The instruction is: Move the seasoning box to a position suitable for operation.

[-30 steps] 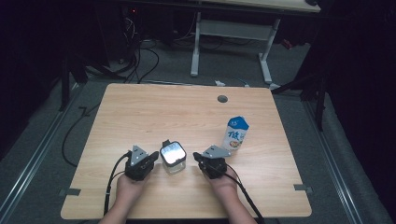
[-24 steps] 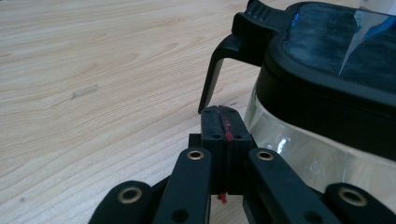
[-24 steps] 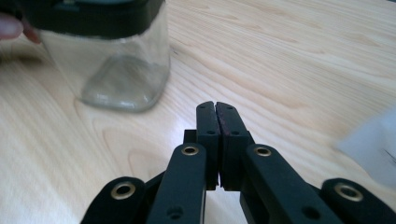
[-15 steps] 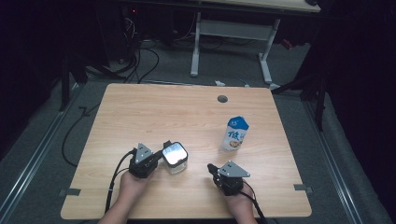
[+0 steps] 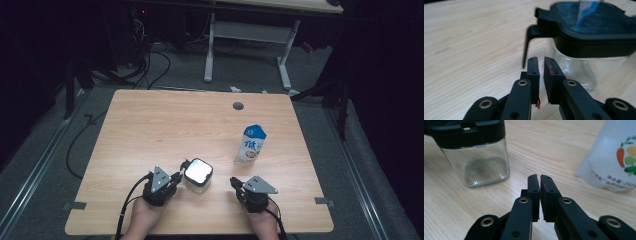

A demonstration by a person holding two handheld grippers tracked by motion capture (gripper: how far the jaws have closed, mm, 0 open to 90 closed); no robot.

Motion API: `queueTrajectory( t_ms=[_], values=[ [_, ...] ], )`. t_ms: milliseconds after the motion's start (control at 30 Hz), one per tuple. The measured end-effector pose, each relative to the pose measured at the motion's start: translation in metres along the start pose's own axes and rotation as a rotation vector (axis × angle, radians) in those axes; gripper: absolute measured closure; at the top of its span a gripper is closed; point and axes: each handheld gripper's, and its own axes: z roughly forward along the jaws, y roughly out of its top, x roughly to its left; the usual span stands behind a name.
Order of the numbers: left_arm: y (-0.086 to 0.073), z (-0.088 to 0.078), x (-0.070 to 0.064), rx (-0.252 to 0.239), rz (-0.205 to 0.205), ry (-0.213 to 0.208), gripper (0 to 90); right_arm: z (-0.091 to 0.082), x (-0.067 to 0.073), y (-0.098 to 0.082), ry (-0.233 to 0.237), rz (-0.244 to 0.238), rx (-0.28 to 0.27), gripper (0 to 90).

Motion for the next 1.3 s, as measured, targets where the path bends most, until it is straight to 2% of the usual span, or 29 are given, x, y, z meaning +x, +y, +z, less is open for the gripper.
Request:
queueTrajectory(
  t_ms=[100, 167, 267, 300, 400, 433, 500, 700, 933, 1067, 1300],
  values=[
    [0.008, -0.005, 0.006, -0.018, -0.034, 0.001, 77.9, 0.000, -0.003, -0.001, -0.001, 0.017, 0.010, 87.9],
    [0.013, -0.007, 0.008, -0.018, -0.034, 0.012, 75.6, 0.001, -0.003, -0.001, -0.015, 0.030, 0.016, 89.1],
    [0.022, -0.012, 0.009, -0.060, -0.016, 0.016, 76.3, 0.003, -0.003, -0.001, -0.018, 0.039, 0.026, 89.6],
    [0.026, -0.013, 0.011, -0.067, -0.025, 0.006, 75.2, 0.004, -0.002, -0.002, -0.019, 0.044, 0.029, 89.7],
    [0.032, -0.014, 0.015, -0.070, -0.048, -0.014, 81.9, 0.006, -0.001, -0.002, -0.020, 0.039, 0.032, 89.8],
    [0.038, -0.013, 0.017, -0.062, -0.058, -0.018, 85.6, 0.006, -0.001, -0.002, -0.017, 0.033, 0.033, 89.7],
    [0.043, -0.012, 0.016, -0.062, -0.053, -0.016, 90.0, 0.006, -0.001, -0.002, -0.013, 0.031, 0.033, 89.6],
    [0.055, -0.004, 0.006, -0.064, -0.019, -0.032, 90.0, 0.004, -0.002, -0.002, -0.008, 0.030, 0.029, 89.5],
    [0.056, 0.008, 0.001, -0.027, 0.023, -0.015, 90.0, 0.003, 0.000, -0.002, 0.003, 0.016, 0.030, 89.0],
    [0.054, 0.008, 0.000, -0.043, 0.028, -0.008, 90.0, 0.004, 0.003, -0.002, 0.011, 0.008, 0.028, 89.1],
    [0.051, 0.008, 0.005, -0.061, -0.012, -0.014, 90.0, 0.003, 0.007, 0.001, 0.022, -0.004, 0.006, 89.6]
  ],
)
